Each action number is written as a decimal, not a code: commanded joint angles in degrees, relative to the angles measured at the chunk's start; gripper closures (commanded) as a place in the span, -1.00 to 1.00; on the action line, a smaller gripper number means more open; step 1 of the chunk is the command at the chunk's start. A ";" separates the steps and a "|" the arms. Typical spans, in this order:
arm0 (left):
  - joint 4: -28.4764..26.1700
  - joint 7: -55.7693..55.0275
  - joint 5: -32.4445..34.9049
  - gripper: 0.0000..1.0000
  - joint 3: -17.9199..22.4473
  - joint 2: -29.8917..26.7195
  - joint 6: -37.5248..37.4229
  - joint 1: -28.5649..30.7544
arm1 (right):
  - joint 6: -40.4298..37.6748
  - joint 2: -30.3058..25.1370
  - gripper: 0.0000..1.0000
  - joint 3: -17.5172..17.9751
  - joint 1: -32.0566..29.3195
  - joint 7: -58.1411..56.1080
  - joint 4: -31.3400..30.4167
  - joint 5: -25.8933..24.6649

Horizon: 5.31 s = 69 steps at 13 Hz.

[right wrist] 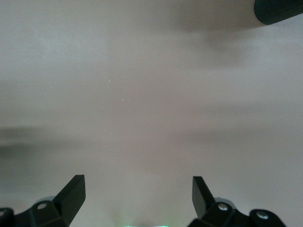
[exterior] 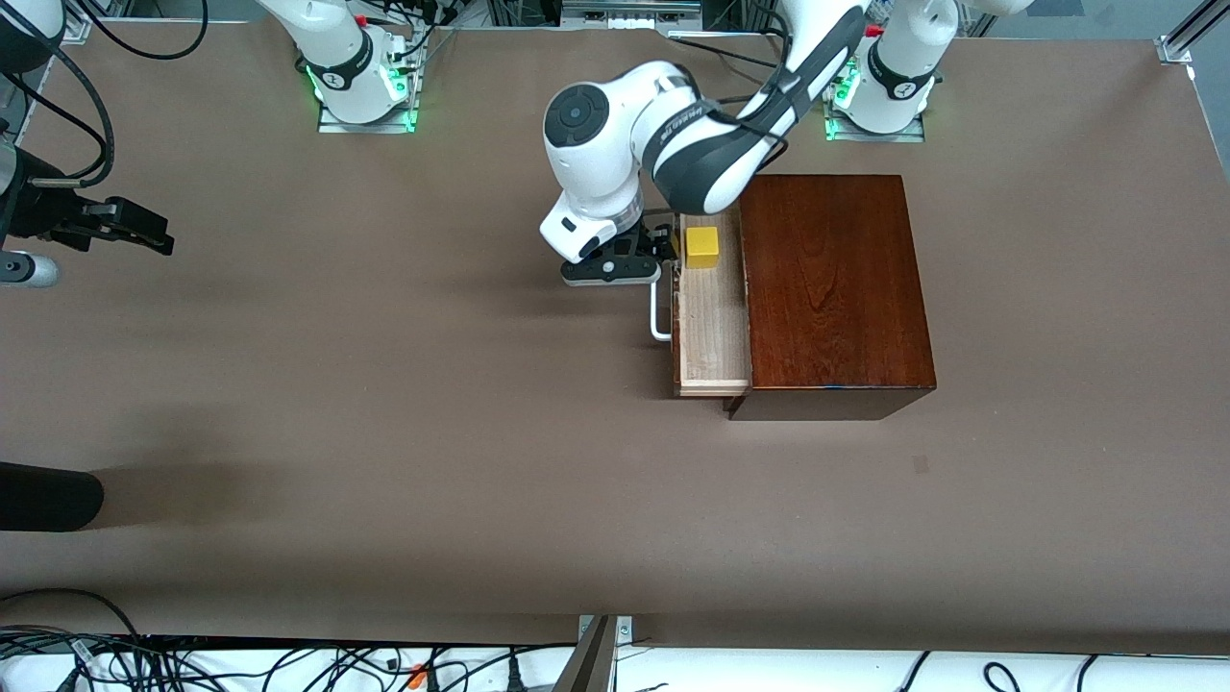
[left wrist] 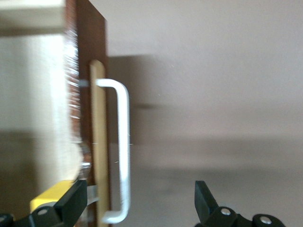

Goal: Open drawer, take yellow block, close drawer

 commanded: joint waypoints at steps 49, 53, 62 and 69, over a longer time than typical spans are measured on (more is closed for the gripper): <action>-13.64 47.15 -14.46 -1.00 15.40 -31.65 -14.20 34.62 | 29.27 44.71 -1.00 17.58 46.22 154.60 26.14 -11.23; -13.46 47.23 -14.55 -1.00 15.57 -31.47 -14.20 34.62 | 28.14 44.27 -1.00 17.76 46.22 154.33 26.14 -10.96; -13.20 47.59 -14.55 -1.00 15.23 -31.47 -13.93 34.53 | 25.06 44.18 -1.00 18.82 46.92 154.16 26.23 -10.79; -13.28 51.62 -14.55 -1.00 15.66 -31.47 -14.11 34.70 | 25.23 44.71 -1.00 18.73 47.63 154.07 25.79 -10.79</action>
